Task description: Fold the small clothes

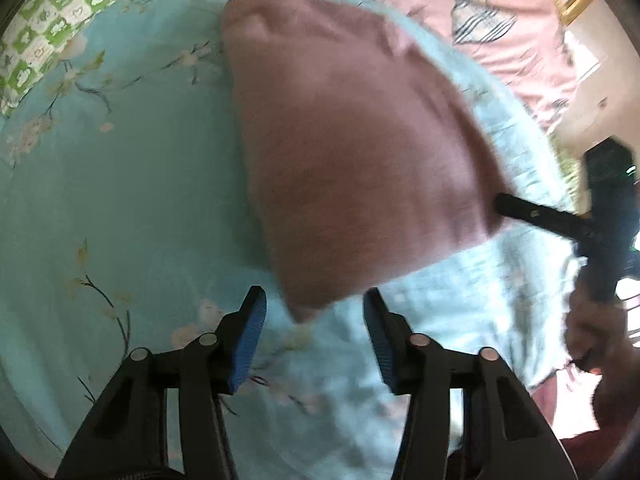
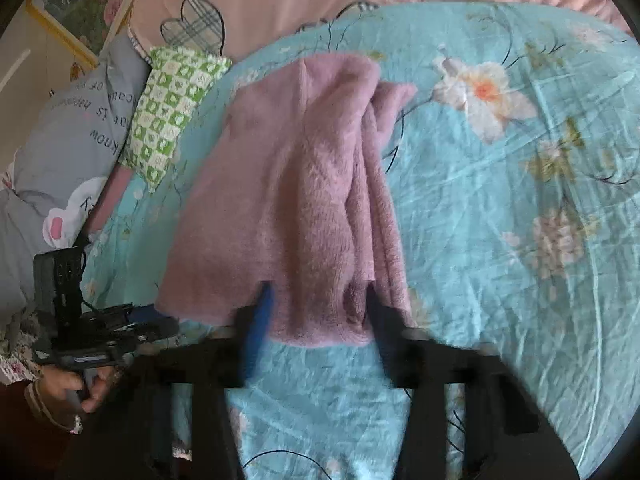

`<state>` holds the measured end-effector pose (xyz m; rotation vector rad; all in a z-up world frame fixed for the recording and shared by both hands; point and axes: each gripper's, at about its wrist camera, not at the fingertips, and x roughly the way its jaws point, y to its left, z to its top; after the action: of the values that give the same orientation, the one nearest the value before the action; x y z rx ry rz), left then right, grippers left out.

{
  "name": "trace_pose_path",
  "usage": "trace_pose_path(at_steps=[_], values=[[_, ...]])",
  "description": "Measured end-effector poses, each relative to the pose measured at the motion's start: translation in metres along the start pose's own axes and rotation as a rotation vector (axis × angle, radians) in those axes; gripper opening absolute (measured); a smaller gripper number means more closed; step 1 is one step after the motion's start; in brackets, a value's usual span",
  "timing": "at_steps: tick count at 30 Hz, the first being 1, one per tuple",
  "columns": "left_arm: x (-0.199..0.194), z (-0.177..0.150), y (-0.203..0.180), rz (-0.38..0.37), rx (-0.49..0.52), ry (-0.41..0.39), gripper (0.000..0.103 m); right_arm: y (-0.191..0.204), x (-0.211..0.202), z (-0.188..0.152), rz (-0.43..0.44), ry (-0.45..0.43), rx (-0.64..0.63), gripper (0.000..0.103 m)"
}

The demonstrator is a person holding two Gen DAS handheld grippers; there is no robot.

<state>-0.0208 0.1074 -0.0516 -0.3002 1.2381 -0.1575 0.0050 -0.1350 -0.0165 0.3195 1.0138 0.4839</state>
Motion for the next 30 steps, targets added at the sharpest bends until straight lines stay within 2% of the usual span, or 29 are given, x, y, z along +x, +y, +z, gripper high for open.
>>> trace_pose_path(at_steps=[1,4,7,9,12,13,17,19,22,25,28,30], values=[[0.004,0.000,0.003,0.018,-0.011,0.009,0.038,0.000,0.002,0.000,-0.007,0.019,-0.003,0.007],[0.002,0.002,0.012,0.001,-0.059,-0.009,0.037,0.001,-0.018,0.006,0.002,-0.021,-0.005,0.006],[0.003,0.002,0.014,-0.005,-0.072,-0.011,0.034,-0.006,-0.030,0.008,-0.055,-0.035,-0.024,0.006],[0.010,0.001,0.014,-0.007,-0.087,0.009,0.032,-0.016,-0.017,0.006,-0.091,0.001,-0.019,0.006],[0.015,-0.002,0.012,0.006,-0.085,0.019,0.032,-0.022,0.016,-0.008,-0.205,0.072,-0.097,0.006],[0.015,-0.002,0.011,0.005,-0.081,0.022,0.032,-0.025,0.025,-0.013,-0.210,0.083,-0.100,0.006],[0.007,-0.004,0.011,-0.032,-0.068,0.046,0.029,-0.030,0.018,-0.010,-0.180,0.072,-0.028,0.007],[-0.002,-0.005,0.009,-0.050,-0.061,0.043,0.030,-0.030,0.011,-0.010,-0.185,0.067,-0.016,0.017],[-0.027,-0.003,0.008,-0.095,-0.054,-0.001,0.030,-0.031,-0.002,-0.010,-0.150,0.063,0.028,0.020],[-0.049,0.005,0.003,-0.148,-0.045,-0.065,0.030,-0.027,-0.025,-0.006,-0.115,0.004,0.066,0.020],[-0.053,0.020,-0.008,-0.193,-0.024,-0.104,0.030,-0.007,-0.035,0.002,-0.023,-0.053,0.038,0.020],[-0.049,0.029,-0.008,-0.221,-0.018,-0.105,0.030,0.011,-0.025,0.008,-0.008,-0.040,-0.016,0.020]])
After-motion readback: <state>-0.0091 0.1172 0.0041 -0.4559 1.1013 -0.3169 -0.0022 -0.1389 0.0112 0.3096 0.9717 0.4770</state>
